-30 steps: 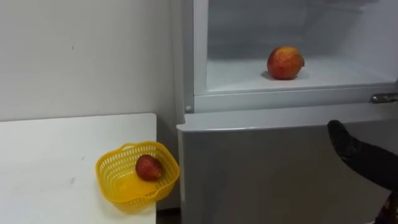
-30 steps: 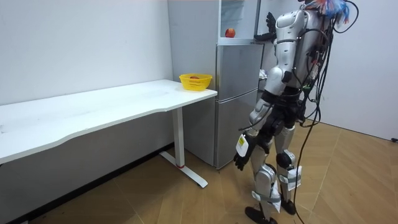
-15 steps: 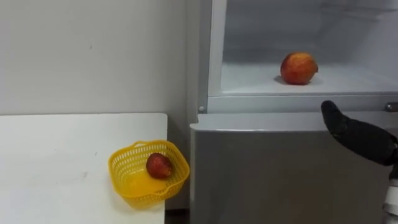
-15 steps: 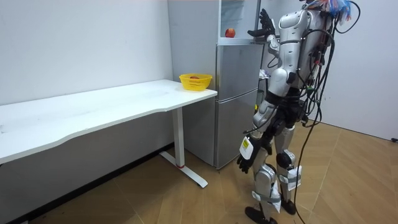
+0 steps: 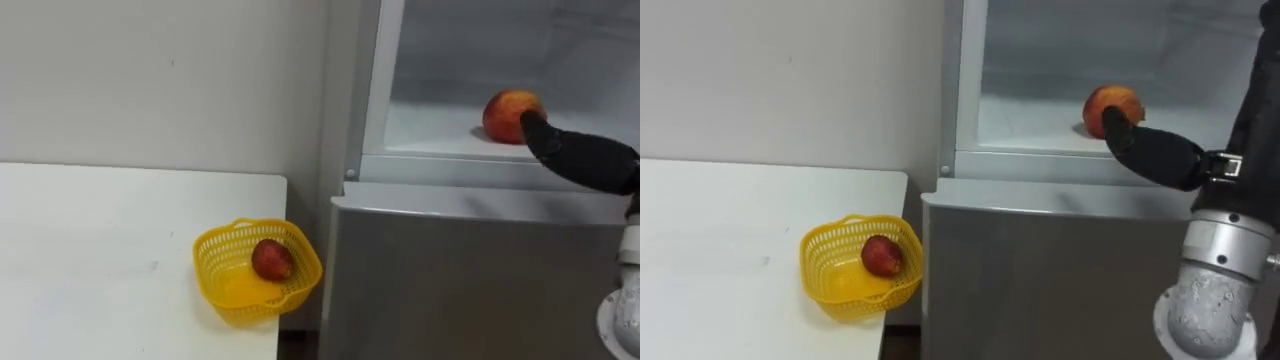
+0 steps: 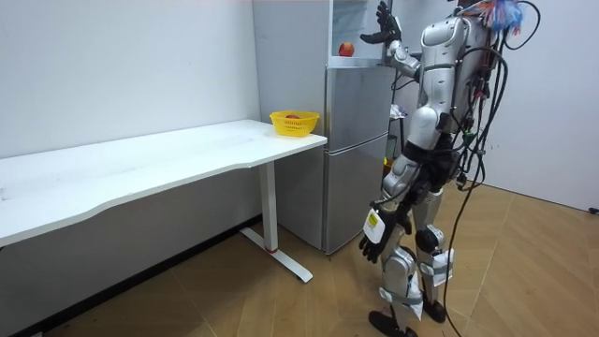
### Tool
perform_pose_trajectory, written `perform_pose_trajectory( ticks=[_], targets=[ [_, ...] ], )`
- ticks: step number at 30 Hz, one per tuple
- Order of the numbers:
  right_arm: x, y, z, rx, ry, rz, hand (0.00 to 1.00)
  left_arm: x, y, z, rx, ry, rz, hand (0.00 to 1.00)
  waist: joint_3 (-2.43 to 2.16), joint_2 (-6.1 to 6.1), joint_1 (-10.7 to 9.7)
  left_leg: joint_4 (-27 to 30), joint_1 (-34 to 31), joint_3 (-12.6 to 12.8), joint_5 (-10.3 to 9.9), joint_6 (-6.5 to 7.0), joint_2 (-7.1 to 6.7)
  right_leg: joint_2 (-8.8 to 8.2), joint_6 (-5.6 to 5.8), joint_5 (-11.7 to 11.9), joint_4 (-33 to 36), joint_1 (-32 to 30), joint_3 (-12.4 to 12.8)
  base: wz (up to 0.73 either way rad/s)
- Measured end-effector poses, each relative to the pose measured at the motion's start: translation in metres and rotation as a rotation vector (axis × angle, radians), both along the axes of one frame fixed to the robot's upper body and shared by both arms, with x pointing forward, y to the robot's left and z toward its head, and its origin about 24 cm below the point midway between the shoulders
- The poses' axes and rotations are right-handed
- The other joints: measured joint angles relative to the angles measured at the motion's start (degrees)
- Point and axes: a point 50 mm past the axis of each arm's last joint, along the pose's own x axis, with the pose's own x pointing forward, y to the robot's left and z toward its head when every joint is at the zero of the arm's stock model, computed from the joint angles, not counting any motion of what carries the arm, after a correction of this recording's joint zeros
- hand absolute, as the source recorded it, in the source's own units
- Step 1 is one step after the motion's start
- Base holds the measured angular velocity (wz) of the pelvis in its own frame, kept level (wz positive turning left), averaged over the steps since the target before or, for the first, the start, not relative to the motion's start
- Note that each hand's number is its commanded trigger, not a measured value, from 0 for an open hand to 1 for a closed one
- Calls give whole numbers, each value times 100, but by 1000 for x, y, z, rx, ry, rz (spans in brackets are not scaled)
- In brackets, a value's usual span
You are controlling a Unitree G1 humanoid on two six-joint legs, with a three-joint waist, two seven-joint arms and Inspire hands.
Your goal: Retrieve from the upper fridge
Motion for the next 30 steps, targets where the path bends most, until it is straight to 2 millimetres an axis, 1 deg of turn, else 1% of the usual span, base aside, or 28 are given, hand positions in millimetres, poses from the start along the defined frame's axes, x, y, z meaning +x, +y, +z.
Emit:
perform_pose_trajectory(
  ticks=[2,5,7,11,13,17,22,27,30],
  targets=[
    [6,-1,1,18,12,6,0,-6,0,0,1,15,-5,0,-5,-5,11,2,-11,-22,0,0,-3,-4,0,0,0,-1,-22,6],
    [14,-7,-2,20,57,5,0,-8,0,0,-1,21,-4,0,-7,-1,-1,5,-16,-51,0,-1,-3,-7,0,0,1,8,-85,3],
    [16,-10,-5,7,82,-3,0,-9,0,-1,-2,24,-3,0,-10,4,1,13,-46,-69,1,-1,-3,-10,0,0,0,-7,-135,5],
    [18,-13,-7,15,110,-3,0,-11,-1,-1,-1,31,-1,0,-18,11,11,11,-58,-73,4,-5,-1,-9,0,0,3,-20,-157,1],
    [22,-15,-7,16,128,-6,0,-12,0,-1,1,41,2,0,-24,4,3,12,-55,-70,5,-5,-3,-11,0,0,4,-20,-158,0],
    [29,-20,-4,29,163,-3,0,-8,0,0,2,38,-8,0,-32,-11,5,16,-59,-110,7,0,-21,-28,0,0,4,-18,-221,3],
    [33,-24,-1,26,181,-2,0,-9,1,0,0,51,-5,0,-42,-34,20,16,-44,-140,8,1,-27,-29,0,0,-2,-16,-242,3],
    [35,-25,-5,23,209,2,0,-10,1,-1,-4,59,-3,0,-37,-48,52,21,-39,-149,8,1,-28,-28,0,0,-3,-11,-245,0],
    [36,-28,-9,22,235,-4,0,-9,1,0,-8,59,1,0,-23,-71,88,40,-42,-149,8,1,-26,-28,0,0,-3,0,-239,0]
  ],
)
